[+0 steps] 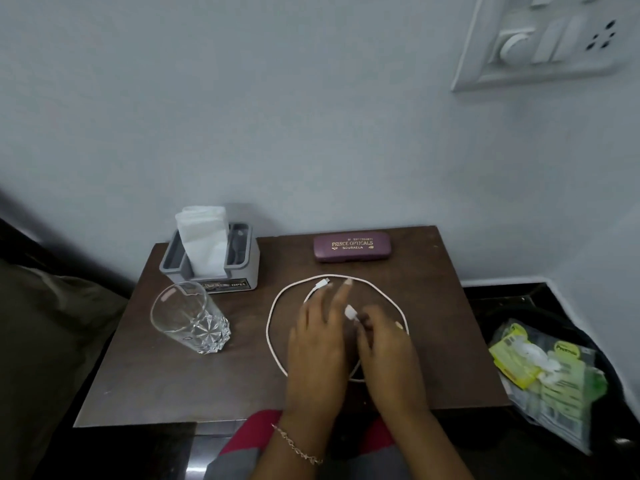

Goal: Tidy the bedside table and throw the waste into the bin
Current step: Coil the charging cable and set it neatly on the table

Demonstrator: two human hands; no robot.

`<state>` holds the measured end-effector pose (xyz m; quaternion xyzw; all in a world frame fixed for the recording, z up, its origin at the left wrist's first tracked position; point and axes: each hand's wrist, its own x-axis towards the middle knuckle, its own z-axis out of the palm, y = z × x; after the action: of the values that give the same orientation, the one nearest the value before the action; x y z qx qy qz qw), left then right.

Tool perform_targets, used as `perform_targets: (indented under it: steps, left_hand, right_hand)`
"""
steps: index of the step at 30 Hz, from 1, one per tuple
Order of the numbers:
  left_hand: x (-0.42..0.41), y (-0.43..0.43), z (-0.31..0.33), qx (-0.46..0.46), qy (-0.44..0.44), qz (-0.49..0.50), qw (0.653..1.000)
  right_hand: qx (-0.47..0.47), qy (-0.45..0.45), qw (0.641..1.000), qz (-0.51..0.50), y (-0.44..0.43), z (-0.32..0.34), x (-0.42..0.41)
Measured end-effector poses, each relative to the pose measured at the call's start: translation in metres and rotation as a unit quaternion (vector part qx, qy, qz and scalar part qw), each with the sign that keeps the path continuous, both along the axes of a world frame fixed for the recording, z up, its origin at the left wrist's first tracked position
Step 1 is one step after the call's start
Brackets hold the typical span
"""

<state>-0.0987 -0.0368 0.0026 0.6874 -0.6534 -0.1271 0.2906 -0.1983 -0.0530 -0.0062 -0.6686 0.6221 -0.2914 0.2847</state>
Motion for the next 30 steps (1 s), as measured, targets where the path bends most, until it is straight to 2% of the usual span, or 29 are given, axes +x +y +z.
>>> perform_targets:
  steps: [1, 3, 8, 10, 12, 14, 17, 20, 22, 25, 26, 30]
  left_hand:
    - [0.001, -0.001, 0.006, -0.017, -0.066, -0.019, 0.997]
    - [0.002, -0.005, 0.013, -0.020, -0.099, -0.024, 0.995]
    - [0.012, -0.006, 0.024, -0.030, 0.027, 0.033, 0.999]
    - [0.013, -0.006, 0.025, -0.037, 0.145, 0.067, 0.986]
    - [0.011, -0.013, 0.027, -0.007, 0.341, 0.129, 0.931]
    - [0.007, -0.020, 0.029, 0.033, 0.502, 0.161, 0.849]
    - [0.003, -0.022, 0.035, 0.053, 0.612, 0.163, 0.773]
    - [0.000, -0.021, 0.036, 0.074, 0.653, 0.171, 0.734]
    - [-0.002, -0.020, 0.038, 0.114, 0.638, 0.173, 0.742]
    - [-0.004, -0.014, 0.042, 0.204, 0.517, 0.147, 0.818]
    - [-0.004, -0.012, 0.044, 0.229, 0.486, 0.134, 0.833]
    - [-0.006, -0.007, 0.049, 0.253, 0.474, 0.134, 0.833]
  right_hand:
    - [-0.037, 0.011, 0.999, 0.038, 0.000, 0.009, 0.001]
    - [-0.092, 0.035, 0.992, 0.083, -0.003, 0.021, 0.003]
    - [-0.121, 0.004, 0.991, 0.063, -0.014, 0.044, 0.003]
    - [-0.130, 0.022, 0.990, 0.057, -0.021, 0.050, 0.001]
    - [-0.107, 0.030, 0.993, 0.048, -0.028, 0.048, -0.003]
    - [-0.071, -0.003, 0.997, 0.028, -0.030, 0.043, -0.009]
    - [-0.021, -0.054, 0.998, -0.018, -0.023, 0.033, -0.017]
    - [0.004, -0.068, 0.996, -0.062, -0.019, 0.023, -0.023]
    - [0.003, -0.111, 0.989, -0.095, -0.017, 0.020, -0.022]
    - [-0.006, -0.215, 0.964, -0.156, -0.012, 0.023, -0.016]
    - [-0.017, -0.251, 0.951, -0.179, -0.011, 0.025, -0.013]
    - [-0.023, -0.353, 0.906, -0.231, -0.007, 0.035, -0.004]
